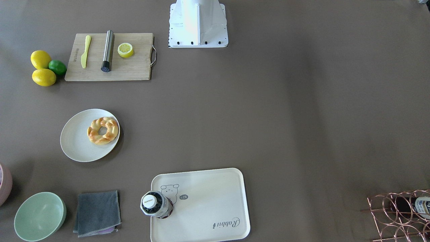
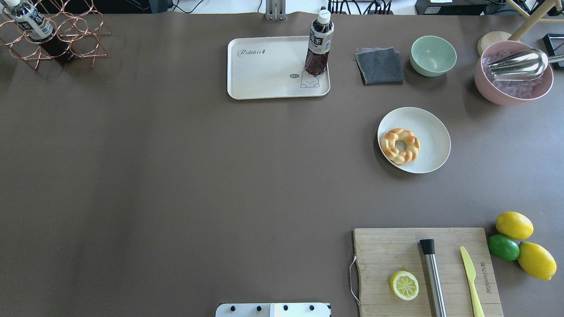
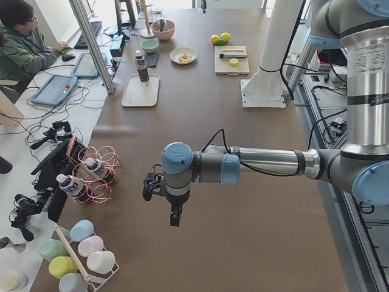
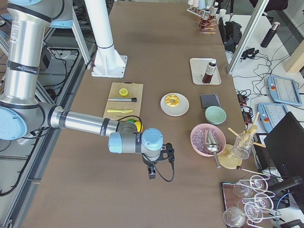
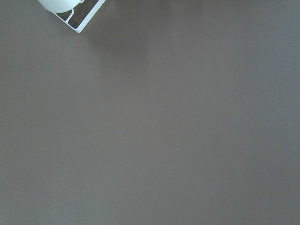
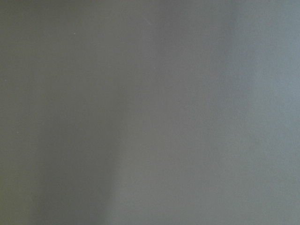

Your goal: Place donut on tray

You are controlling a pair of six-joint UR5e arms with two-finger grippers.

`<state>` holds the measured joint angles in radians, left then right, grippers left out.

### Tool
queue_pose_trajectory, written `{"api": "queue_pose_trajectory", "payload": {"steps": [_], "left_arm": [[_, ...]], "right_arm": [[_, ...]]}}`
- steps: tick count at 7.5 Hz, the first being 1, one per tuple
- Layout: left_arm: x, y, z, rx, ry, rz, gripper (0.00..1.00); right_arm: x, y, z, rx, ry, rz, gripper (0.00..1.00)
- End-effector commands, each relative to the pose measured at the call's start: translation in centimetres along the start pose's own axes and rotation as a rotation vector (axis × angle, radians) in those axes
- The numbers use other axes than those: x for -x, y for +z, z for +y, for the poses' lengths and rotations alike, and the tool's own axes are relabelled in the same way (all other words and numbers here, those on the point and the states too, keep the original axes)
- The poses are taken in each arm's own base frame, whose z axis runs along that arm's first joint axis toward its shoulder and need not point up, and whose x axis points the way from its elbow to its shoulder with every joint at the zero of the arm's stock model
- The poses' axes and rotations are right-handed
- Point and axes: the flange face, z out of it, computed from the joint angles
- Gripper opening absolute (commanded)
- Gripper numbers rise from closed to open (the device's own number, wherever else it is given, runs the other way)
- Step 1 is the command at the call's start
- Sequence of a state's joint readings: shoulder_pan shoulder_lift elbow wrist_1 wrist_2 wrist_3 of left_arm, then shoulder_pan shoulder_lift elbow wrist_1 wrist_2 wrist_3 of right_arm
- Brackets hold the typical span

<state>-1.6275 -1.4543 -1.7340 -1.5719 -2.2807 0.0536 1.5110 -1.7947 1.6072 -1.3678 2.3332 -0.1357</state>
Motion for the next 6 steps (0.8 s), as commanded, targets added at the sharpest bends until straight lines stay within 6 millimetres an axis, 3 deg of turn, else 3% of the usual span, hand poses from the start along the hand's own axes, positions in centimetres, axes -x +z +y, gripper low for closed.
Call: {"api": "queue_pose_trajectory", "payload": {"steps": [1,6], "left_arm": [[-0.12,-0.15,-0.25,-0.006,0.002,0.000,0.98],[0.82,0.78,0.64,0.016,-0.025,0.001,0.98]], "right_arm": [[-0.01,0.00,-0.06,0.000,-0.001,0.000,1.00],[0.13,-0.10,-0.47,-0.004,-0.001,-0.009,1.00]]}}
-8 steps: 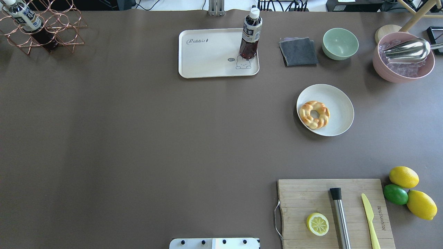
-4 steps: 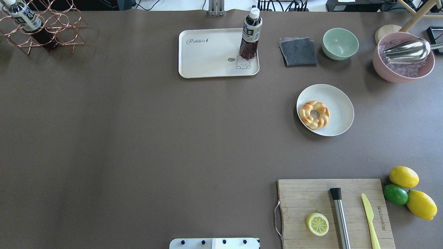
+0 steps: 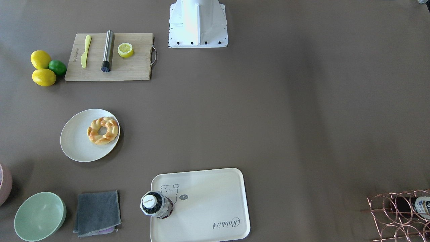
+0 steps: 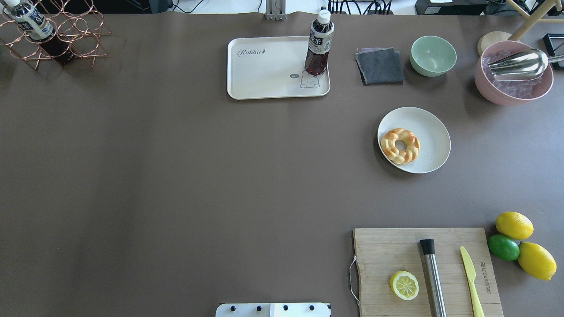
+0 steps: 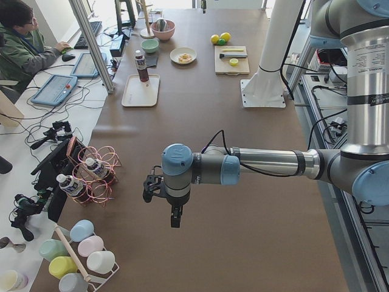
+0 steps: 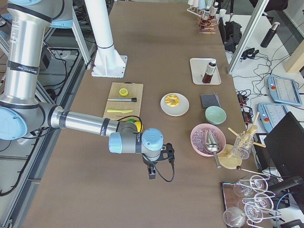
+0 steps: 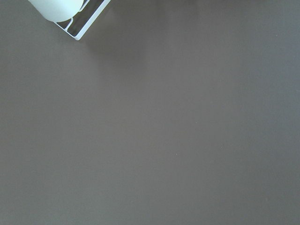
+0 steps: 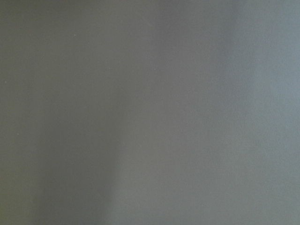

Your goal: Place donut on tray

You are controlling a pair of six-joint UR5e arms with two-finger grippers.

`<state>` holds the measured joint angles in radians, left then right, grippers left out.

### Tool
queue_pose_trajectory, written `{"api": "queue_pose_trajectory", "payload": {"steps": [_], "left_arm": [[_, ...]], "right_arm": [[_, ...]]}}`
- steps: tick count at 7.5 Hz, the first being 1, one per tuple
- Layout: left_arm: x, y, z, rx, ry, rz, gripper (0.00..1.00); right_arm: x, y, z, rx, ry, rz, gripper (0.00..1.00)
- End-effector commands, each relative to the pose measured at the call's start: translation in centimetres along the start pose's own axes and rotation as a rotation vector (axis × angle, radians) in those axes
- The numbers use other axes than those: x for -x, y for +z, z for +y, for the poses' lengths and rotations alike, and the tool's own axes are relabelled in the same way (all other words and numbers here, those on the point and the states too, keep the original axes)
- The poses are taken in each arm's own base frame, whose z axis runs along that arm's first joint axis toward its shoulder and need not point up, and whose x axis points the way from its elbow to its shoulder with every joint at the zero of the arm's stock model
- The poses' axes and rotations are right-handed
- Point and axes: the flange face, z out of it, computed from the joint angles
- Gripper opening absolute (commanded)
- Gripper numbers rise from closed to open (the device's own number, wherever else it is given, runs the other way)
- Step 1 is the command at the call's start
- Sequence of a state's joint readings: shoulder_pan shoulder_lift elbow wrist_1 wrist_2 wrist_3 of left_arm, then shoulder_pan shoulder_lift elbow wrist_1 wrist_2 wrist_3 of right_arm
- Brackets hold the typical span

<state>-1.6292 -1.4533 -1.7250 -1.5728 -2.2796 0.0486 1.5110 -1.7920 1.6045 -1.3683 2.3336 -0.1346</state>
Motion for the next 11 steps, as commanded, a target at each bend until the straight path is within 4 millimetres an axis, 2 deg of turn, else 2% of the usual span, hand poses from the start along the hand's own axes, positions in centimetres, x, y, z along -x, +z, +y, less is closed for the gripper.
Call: {"api": "queue_pose_trajectory", "payload": {"steps": [1,2,4,5,6,8,9,10,11], "left_arm": [[0.7,0.8,0.6,0.017,-0.020,0.002,0.98],[0.9,0.9,0.6,0.018,-0.025,0.007,0.98],[0.0,0.9,0.5,0.002,-0.018,0.110,0.98],[0.0,0.8,0.4,-0.014,-0.004,0.111,0.98],[-0.6,0.1,-0.4,-0.032,-0.030,0.111,0.98],[-2.3,-1.7,-2.4,-0.080,0.011,0.137,0.98],[-4.6,-3.6,-4.2,-0.143,0.083,0.200,0.99],[-4.0,-2.4,-4.3,-0.131,0.036,0.224,0.99],[-4.9,-2.7,-4.4,-0.130,0.009,0.295,0.99]], "right_arm": [[0.2,-0.2,-0.4,-0.006,-0.002,-0.010,1.00],[0.4,-0.4,-0.5,-0.011,-0.006,-0.012,1.00],[0.6,-0.6,-0.9,-0.017,-0.002,-0.008,1.00],[1.3,-1.6,-2.2,-0.038,-0.022,-0.006,1.00],[1.8,-2.3,-3.1,-0.054,-0.042,0.006,1.00],[3.9,-4.9,-6.6,-0.107,-0.088,0.005,1.00],[5.5,-5.7,-8.8,-0.122,-0.067,-0.007,1.00],[9.5,-4.4,-11.4,-0.101,-0.010,-0.055,1.00],[14.2,-3.5,-13.9,-0.080,0.005,-0.079,1.00]]}}
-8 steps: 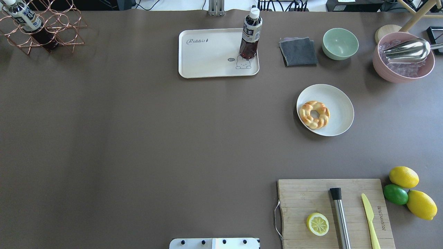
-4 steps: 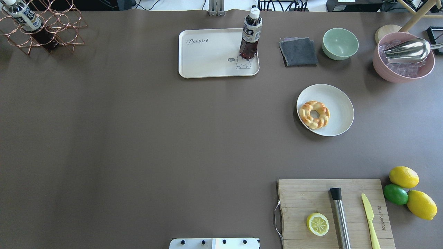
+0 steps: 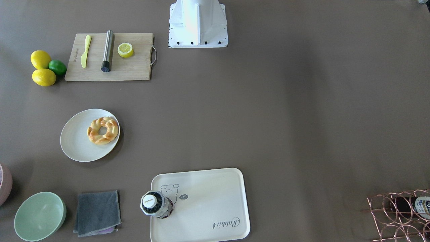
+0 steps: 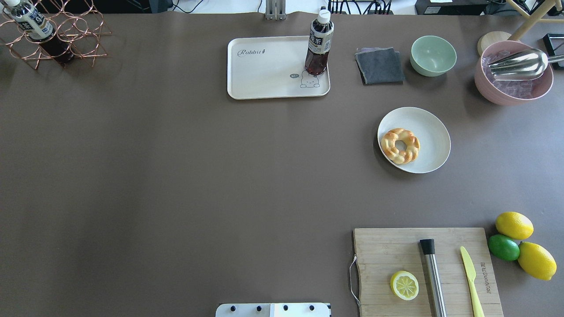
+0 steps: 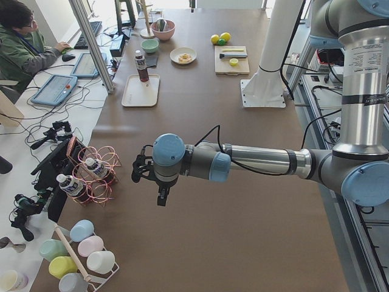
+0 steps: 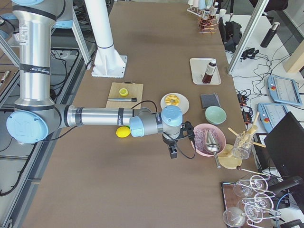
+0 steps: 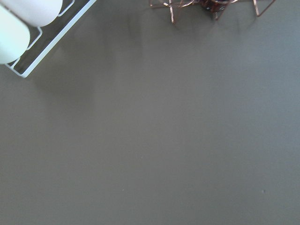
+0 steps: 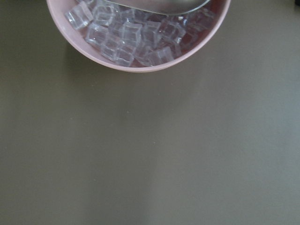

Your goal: Place donut on tray

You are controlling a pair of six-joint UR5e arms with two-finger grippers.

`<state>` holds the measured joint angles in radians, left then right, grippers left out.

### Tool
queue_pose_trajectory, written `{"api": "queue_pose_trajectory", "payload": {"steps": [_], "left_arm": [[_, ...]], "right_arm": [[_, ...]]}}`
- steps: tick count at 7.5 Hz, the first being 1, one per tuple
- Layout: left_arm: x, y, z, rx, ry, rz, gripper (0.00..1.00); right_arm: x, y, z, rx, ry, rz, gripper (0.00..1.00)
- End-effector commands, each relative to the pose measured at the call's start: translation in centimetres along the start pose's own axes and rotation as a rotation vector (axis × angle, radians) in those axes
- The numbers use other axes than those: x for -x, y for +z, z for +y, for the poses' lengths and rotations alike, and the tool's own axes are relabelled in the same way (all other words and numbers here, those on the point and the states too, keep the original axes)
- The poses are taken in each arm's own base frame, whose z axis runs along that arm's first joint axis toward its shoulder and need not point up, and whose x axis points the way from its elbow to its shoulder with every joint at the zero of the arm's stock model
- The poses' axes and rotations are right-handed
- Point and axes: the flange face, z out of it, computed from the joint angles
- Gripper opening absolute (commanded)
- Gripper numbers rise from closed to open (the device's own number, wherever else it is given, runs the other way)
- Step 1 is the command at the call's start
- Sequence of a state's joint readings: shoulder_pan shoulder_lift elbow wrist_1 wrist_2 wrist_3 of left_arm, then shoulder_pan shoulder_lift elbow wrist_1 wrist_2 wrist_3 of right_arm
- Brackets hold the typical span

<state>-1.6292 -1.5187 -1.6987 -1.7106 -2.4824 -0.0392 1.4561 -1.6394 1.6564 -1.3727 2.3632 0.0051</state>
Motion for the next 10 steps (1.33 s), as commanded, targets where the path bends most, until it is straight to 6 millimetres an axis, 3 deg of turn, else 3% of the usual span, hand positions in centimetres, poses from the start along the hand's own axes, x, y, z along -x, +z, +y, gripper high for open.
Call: {"api": "queue_pose_trajectory", "payload": {"steps": [1,2,4,5,6,8,10], "left_arm": [[-1.4,0.0,-0.1,-0.056,0.036,0.105,0.99],[-1.1,0.8,0.7,-0.075,0.072,0.109,0.99],[-4.9,2.4,-2.1,-0.049,0.135,0.131,0.98],[-5.9,2.2,-2.6,-0.052,0.104,0.143,0.98],[-7.0,2.4,-3.0,-0.061,0.098,0.153,0.98],[-7.7,2.3,-3.0,-0.092,0.089,0.163,0.98],[-7.6,2.4,-3.0,-0.092,0.091,0.160,0.98]], "right_arm": [[10.9,3.3,-6.3,0.046,0.055,-0.067,1.00],[16.2,5.0,-8.4,0.073,0.075,-0.088,1.00],[23.3,8.0,-9.8,0.104,0.082,-0.075,1.00],[24.6,7.6,-9.8,0.066,0.084,-0.069,1.00],[24.4,8.5,-9.0,0.051,0.100,-0.086,1.00],[20.8,13.1,-8.0,-0.007,0.112,-0.135,0.97],[24.0,14.2,-8.5,-0.017,0.243,-0.183,0.77]]}}
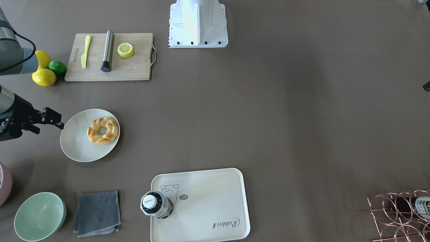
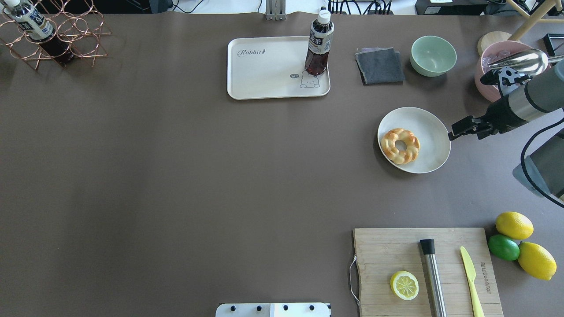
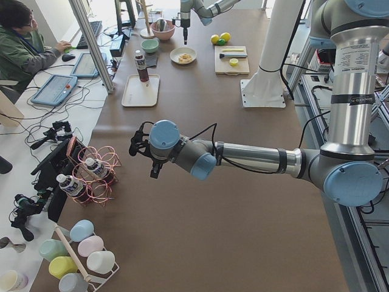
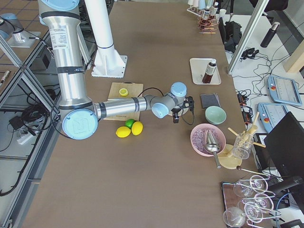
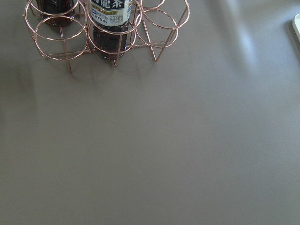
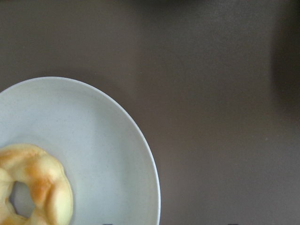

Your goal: Place donut on tray

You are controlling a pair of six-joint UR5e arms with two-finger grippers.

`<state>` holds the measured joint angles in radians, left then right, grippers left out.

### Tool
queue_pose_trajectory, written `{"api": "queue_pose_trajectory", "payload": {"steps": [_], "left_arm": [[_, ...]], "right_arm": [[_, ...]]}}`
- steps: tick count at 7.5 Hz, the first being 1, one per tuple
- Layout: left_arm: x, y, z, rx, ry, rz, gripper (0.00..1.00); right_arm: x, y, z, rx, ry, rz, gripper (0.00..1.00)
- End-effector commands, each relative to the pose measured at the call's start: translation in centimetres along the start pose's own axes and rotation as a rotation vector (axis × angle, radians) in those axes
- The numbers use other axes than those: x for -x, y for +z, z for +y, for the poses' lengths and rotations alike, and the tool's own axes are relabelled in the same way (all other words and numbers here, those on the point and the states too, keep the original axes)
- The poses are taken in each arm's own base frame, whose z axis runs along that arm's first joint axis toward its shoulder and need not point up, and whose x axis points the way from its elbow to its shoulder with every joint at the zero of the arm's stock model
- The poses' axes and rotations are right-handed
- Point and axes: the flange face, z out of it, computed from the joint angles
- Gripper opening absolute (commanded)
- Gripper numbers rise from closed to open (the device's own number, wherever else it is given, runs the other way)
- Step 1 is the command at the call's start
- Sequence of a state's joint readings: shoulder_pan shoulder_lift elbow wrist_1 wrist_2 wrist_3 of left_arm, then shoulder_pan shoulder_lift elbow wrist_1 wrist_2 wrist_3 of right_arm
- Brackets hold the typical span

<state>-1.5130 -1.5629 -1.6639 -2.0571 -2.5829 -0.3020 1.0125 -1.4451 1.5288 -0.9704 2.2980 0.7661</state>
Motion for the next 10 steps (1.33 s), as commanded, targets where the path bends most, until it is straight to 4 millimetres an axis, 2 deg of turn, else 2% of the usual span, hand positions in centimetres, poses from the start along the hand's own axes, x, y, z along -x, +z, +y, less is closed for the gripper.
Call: {"api": "queue_pose_trajectory", "payload": {"steps": [1,2,5,7,8,9,10], "left_arm": [[0.0,0.1,0.1,-0.003,0.000,-0.001,0.98],[0.0,0.1,0.1,-0.003,0.000,-0.001,0.98],[0.0,0.1,0.0,-0.003,0.002,-0.001,0.98],[-0.2,0.0,0.0,-0.005,0.004,0.000,0.98],[-0.2,0.0,0.0,-0.008,0.009,0.001,0.98],[0.0,0.0,0.4,-0.010,0.012,0.002,0.98],[0.0,0.0,0.5,-0.014,0.015,0.003,0.98]], "right_arm": [[3.0,2.0,-0.4,-0.028,0.106,-0.038,0.73],[3.0,2.8,-0.2,-0.040,0.123,-0.013,0.70],[1.1,3.3,0.9,-0.038,0.142,0.017,0.66],[1.2,3.6,1.1,-0.037,0.140,0.022,0.53],[0.9,3.7,1.3,-0.039,0.145,0.028,0.40],[1.2,3.6,1.2,-0.040,0.177,0.022,0.04],[1.8,3.4,1.2,-0.044,0.182,0.015,0.00]]}}
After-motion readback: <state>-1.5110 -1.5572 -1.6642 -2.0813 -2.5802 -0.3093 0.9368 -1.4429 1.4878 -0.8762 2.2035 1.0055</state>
